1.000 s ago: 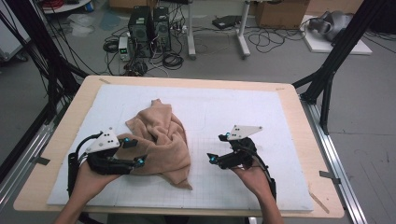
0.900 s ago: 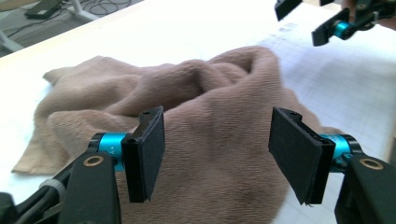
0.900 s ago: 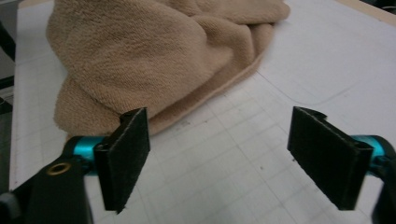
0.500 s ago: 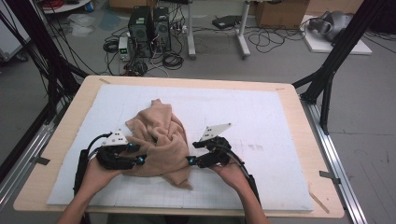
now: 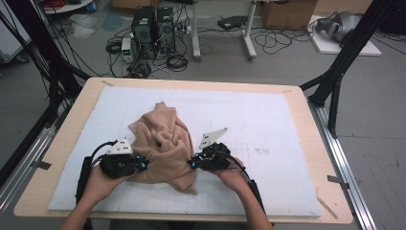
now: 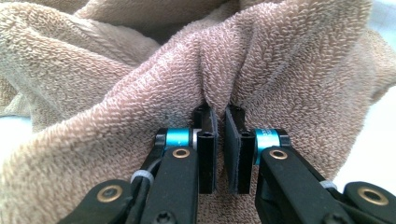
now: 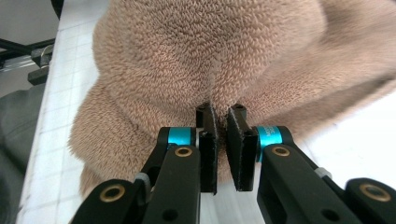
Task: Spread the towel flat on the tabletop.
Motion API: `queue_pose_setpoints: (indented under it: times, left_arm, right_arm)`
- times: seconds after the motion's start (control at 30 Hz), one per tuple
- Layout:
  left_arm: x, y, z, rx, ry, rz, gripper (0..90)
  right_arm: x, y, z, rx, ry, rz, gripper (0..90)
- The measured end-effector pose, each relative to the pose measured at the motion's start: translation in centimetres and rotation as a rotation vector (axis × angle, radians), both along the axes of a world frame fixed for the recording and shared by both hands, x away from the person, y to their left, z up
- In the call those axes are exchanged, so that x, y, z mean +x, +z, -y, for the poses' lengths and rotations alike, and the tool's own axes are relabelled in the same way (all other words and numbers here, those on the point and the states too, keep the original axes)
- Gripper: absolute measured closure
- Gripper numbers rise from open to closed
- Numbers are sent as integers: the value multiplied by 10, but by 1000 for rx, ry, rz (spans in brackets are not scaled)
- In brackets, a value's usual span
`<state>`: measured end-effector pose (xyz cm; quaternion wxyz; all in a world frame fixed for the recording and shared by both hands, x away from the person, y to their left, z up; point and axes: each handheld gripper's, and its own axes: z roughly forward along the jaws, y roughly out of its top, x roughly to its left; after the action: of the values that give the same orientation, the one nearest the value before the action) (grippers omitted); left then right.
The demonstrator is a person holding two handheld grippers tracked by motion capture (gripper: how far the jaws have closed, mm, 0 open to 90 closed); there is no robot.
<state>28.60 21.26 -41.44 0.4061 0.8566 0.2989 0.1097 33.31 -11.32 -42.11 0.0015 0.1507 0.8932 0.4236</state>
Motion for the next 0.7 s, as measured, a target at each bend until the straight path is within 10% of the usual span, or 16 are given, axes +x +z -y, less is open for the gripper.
queue_pose_setpoints:
  times: [0.5,0.7]
  left_arm:
    - [-55,8,13,-77,-84,7,834]
    - [-59,20,9,-99,-91,17,597]
  right_arm:
    - [-63,35,59,-29,30,74,841]
    - [-67,35,68,-7,37,53,692]
